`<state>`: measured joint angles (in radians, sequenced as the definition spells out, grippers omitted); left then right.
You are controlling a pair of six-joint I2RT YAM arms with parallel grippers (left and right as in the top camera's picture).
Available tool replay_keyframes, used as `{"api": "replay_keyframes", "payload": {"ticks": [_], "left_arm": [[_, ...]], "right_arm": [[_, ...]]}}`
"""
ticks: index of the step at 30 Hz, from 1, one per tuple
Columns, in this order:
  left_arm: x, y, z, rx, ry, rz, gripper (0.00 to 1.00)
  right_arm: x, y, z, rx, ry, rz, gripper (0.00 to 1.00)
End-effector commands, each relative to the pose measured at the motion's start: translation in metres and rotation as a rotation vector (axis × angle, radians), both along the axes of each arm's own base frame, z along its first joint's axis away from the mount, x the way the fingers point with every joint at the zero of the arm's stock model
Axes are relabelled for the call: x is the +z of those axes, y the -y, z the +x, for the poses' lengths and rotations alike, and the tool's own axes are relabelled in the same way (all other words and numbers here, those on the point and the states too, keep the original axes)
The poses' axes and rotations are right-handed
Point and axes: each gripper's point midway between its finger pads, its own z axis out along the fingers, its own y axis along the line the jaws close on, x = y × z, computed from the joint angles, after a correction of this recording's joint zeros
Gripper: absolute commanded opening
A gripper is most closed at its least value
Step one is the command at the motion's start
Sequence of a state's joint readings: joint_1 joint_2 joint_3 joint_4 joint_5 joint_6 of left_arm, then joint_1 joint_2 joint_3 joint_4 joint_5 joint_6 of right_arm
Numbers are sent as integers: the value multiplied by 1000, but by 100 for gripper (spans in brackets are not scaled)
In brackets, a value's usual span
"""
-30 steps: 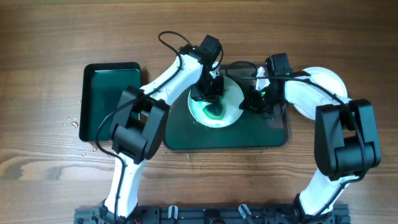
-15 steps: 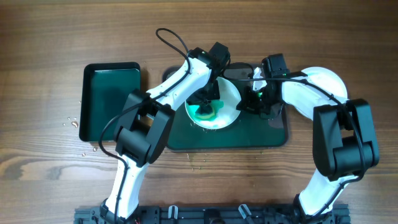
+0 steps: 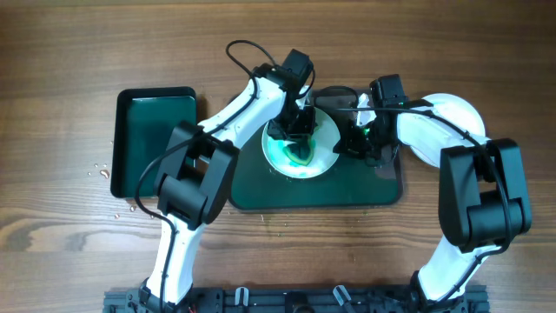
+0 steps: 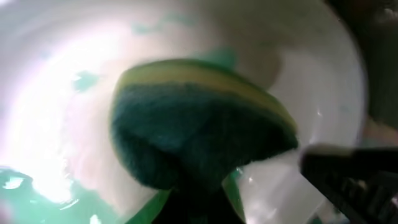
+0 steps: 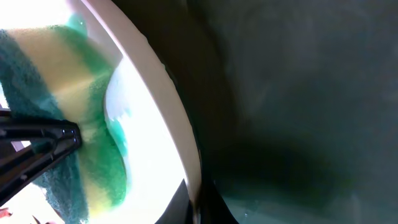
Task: Clean dirty plates on tray and stack at the side
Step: 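Scrub the plate with the sponge in the left gripper, right holding rim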
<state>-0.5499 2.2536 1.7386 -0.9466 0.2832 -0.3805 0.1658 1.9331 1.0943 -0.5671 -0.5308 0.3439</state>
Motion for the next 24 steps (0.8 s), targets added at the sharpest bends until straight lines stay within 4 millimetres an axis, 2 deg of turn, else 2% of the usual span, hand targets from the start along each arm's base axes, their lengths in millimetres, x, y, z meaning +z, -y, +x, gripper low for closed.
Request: {"api": "replay_keyframes", "payload": {"ticks": [1, 2, 3, 5, 7, 9, 11, 14, 16, 20, 23, 24], "left_arm": [[-18, -69, 16, 281, 105, 402, 4], [-15, -84, 17, 322, 135, 479, 4], [-14, -90, 18, 328, 146, 513, 4], [-14, -92, 16, 325, 141, 519, 4], [-16, -82, 11, 292, 102, 467, 4], [-19, -55, 0, 161, 29, 325, 4], [-15, -16, -15, -13, -50, 98, 4], [10, 36, -40, -225, -132, -260, 4], [22, 51, -46, -262, -152, -379, 4], [23, 54, -39, -260, -121, -389, 4], [6, 36, -25, -165, -83, -229, 4], [-1, 24, -18, -112, -62, -142, 4]], "right_arm": [[-7, 1, -9, 18, -17, -18, 4], [-7, 1, -9, 18, -17, -18, 4], [-7, 1, -9, 18, -16, -18, 4], [-7, 1, -9, 18, -16, -18, 4], [-7, 1, -9, 18, -15, -17, 4], [-7, 1, -9, 18, -15, -17, 5], [-7, 1, -9, 18, -15, -17, 4], [-5, -2, -10, 21, -20, 3, 4], [-3, -5, -11, 25, -24, 20, 4], [-3, -5, -11, 32, -21, 26, 4], [-3, -5, -11, 35, -20, 26, 4], [-3, -5, -12, 35, -20, 25, 4]]}}
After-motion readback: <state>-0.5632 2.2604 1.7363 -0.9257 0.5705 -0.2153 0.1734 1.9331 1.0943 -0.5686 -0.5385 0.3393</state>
